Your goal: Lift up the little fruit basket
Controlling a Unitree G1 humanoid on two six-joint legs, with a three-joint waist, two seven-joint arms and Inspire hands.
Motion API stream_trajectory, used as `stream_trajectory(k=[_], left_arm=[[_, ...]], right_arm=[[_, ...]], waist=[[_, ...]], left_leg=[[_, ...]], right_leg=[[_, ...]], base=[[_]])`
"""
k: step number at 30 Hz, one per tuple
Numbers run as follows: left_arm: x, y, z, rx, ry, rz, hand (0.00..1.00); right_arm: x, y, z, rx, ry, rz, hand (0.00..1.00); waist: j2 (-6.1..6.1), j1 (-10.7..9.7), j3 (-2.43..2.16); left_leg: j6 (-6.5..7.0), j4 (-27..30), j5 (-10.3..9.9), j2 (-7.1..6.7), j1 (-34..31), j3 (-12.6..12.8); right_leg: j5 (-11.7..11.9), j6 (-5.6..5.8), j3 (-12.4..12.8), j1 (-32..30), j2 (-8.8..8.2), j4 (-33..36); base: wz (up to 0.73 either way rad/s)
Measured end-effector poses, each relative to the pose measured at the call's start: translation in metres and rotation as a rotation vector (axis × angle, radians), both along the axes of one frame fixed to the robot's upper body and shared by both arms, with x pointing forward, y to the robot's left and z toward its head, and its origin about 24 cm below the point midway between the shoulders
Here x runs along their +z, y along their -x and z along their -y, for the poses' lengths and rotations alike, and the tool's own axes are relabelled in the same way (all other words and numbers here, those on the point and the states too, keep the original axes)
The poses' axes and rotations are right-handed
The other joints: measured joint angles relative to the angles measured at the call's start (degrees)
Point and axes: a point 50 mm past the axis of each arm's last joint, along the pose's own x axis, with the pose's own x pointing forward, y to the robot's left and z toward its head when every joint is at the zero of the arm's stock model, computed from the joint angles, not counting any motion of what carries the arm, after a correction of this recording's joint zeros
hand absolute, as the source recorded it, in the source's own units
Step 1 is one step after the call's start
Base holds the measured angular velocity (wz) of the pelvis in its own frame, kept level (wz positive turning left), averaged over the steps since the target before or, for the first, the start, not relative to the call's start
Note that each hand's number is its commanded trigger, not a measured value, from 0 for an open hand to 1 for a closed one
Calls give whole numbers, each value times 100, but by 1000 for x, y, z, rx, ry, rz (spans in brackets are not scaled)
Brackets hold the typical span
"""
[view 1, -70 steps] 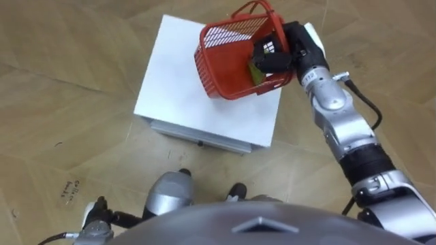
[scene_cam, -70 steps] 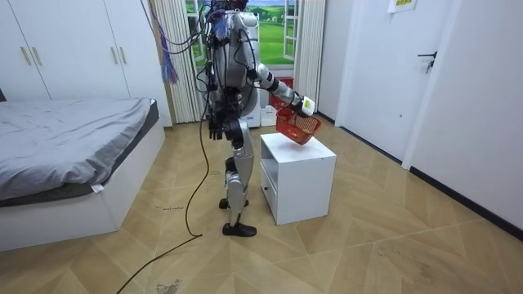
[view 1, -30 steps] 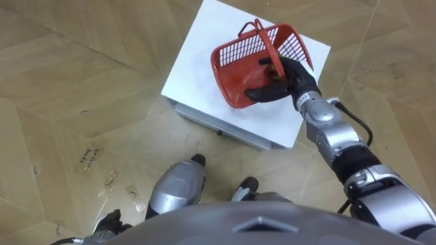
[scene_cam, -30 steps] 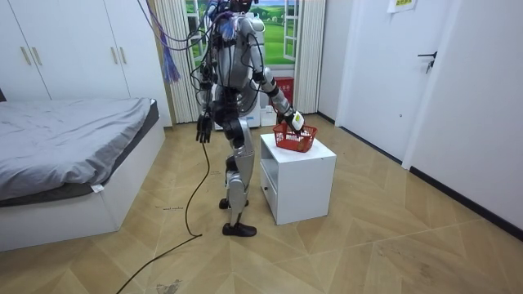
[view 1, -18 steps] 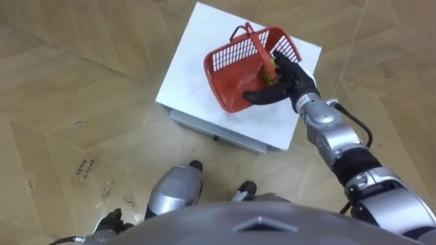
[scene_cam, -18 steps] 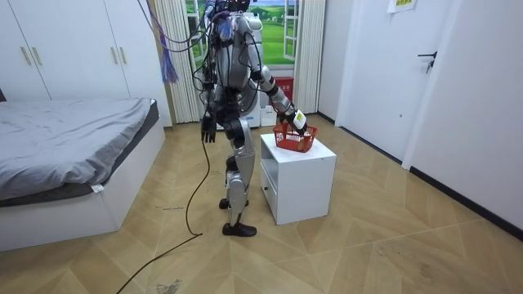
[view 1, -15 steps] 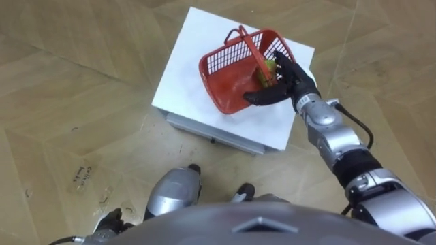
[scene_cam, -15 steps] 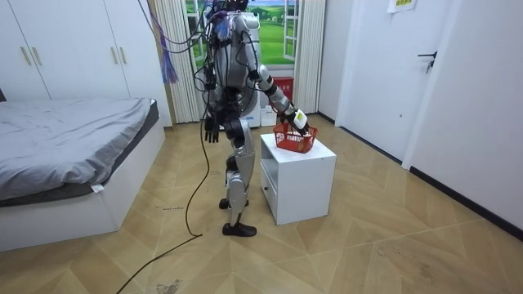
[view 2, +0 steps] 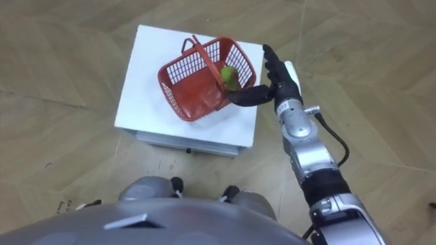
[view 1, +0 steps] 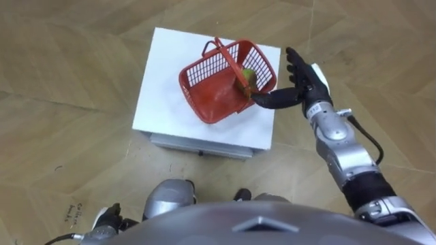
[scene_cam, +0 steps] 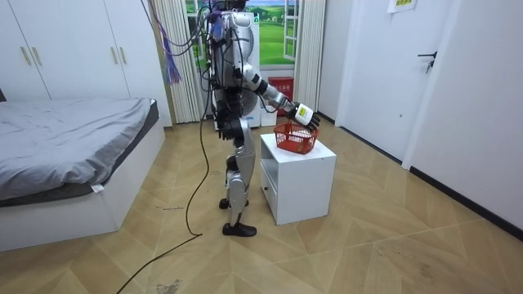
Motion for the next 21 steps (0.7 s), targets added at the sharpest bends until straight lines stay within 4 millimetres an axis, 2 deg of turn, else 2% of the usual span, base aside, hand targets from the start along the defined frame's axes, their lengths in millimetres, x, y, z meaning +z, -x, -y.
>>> stream_trajectory(k=[1,7,11,13,14,16,20,21], left_arm=[[0,1,0,2,0,-1,0],[0,4,0,12,1,-5,0],[1,-2,1,7,4,18,0],[2,-4,-1,-3,-8,24,0],[2,-5,-2,-5,-13,26,0],[3,-6,-4,2,-30,34,0],[3,-4,-4,-18,-48,24,0],[3,-2,-5,-24,-58,16,0]], right_arm=[[-1,3,3,-12,1,-1,0],[-8,17,12,-21,42,-35,0],[-6,25,21,-45,63,-22,0],[-13,38,27,-50,105,-58,0],[-15,40,28,-50,117,-67,0],[-30,55,37,-52,176,-152,0],[-55,84,53,-105,233,-306,0],[-64,98,57,-128,241,-371,0]], waist=[[10,-33,-21],[53,-213,-50],[92,-371,-55],[149,-453,-81],[169,-470,-80],[220,-538,-73],[234,-616,-79],[232,-632,-83]], left_leg=[[2,-38,-1,8,73,64],[21,-227,-24,72,491,416],[5,-253,-36,92,586,464],[1,-326,-41,97,724,465],[-2,-340,-48,98,751,465],[-1,-339,-75,106,829,490],[-1,-336,-90,111,862,536],[-3,-340,-94,115,898,529]], right_leg=[[-3,4,40,31,0,0],[-9,14,344,204,58,-11],[-4,7,399,271,88,-36],[-4,7,424,394,105,-79],[-4,7,437,419,110,-81],[-6,9,469,494,124,-88],[-7,12,503,516,130,-114],[-7,12,499,583,140,-172]], base=[[-19],[-28],[-11],[0],[-10],[-7],[-5],[0]])
